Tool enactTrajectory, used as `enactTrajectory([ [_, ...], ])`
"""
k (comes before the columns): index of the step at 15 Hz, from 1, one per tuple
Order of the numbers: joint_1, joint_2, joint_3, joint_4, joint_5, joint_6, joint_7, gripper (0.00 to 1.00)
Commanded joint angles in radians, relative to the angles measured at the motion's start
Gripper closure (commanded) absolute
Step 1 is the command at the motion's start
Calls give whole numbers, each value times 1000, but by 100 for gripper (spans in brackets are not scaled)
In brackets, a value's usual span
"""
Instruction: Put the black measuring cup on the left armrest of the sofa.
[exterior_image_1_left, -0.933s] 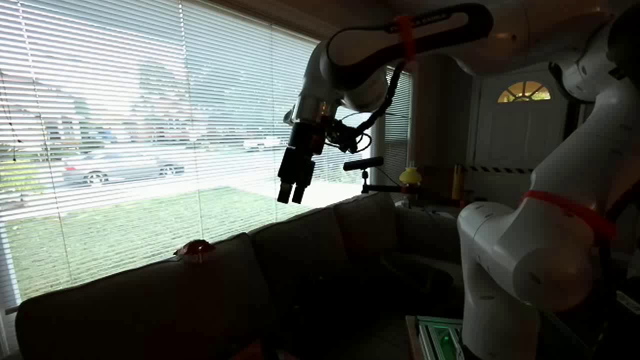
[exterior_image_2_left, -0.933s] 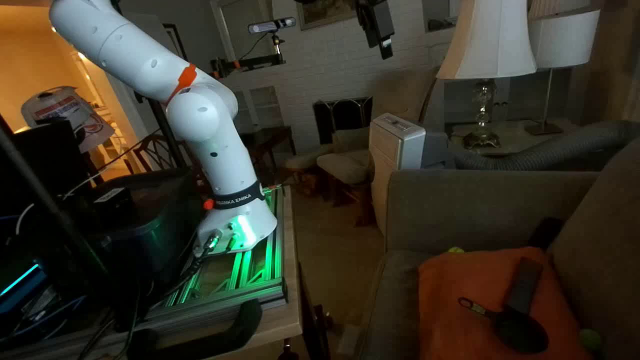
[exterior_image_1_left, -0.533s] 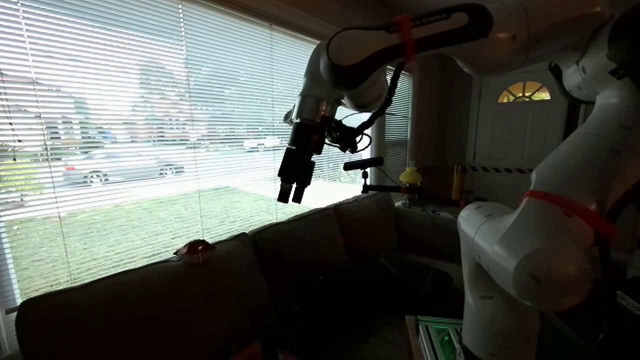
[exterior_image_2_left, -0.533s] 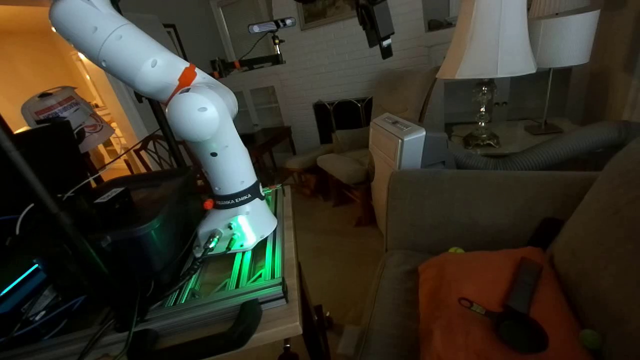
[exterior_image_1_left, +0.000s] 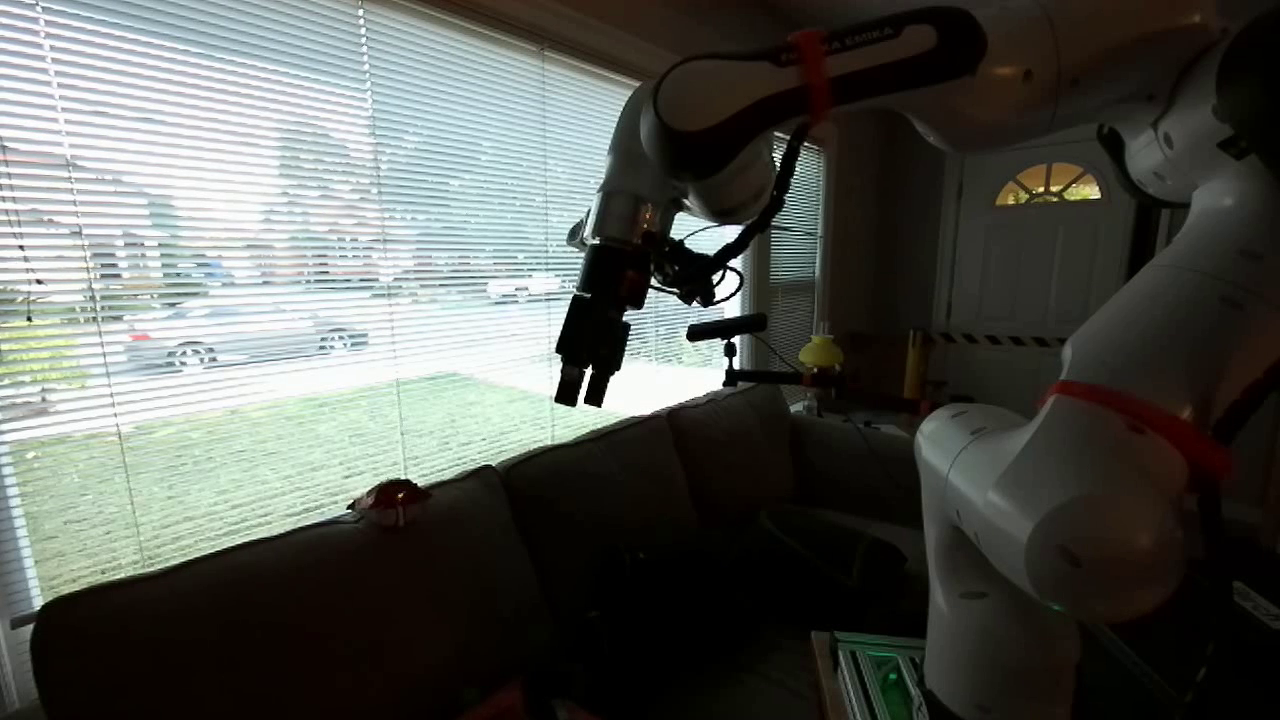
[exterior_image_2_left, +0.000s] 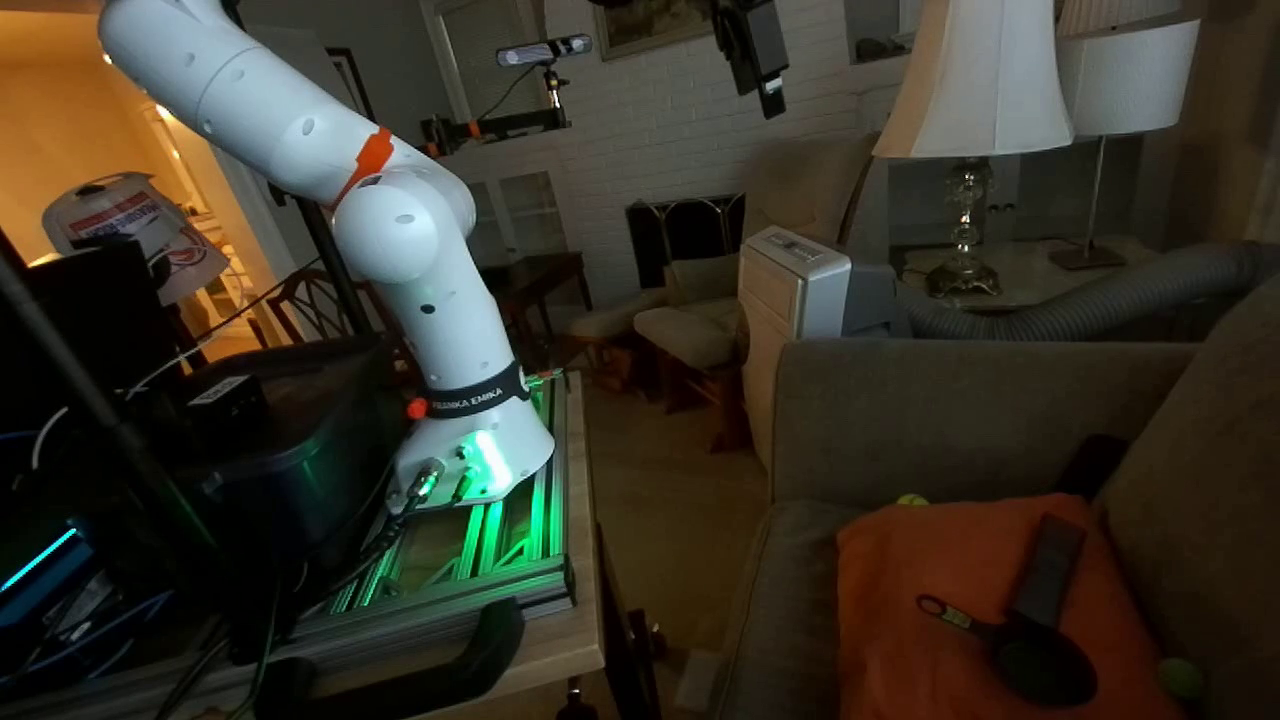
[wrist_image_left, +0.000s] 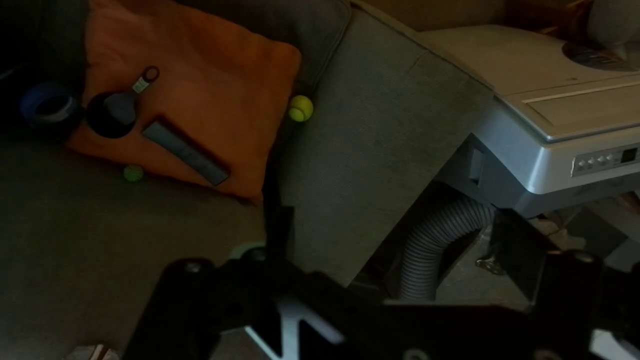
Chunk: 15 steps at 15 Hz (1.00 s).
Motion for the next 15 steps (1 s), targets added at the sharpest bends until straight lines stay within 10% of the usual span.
enactTrajectory([
  [1, -20, 4, 16, 2, 13, -3, -11, 0],
  [9, -24, 10, 11, -3, 15, 9, -13, 0],
  [15, 76, 191, -194, -37, 222, 181, -356, 0],
])
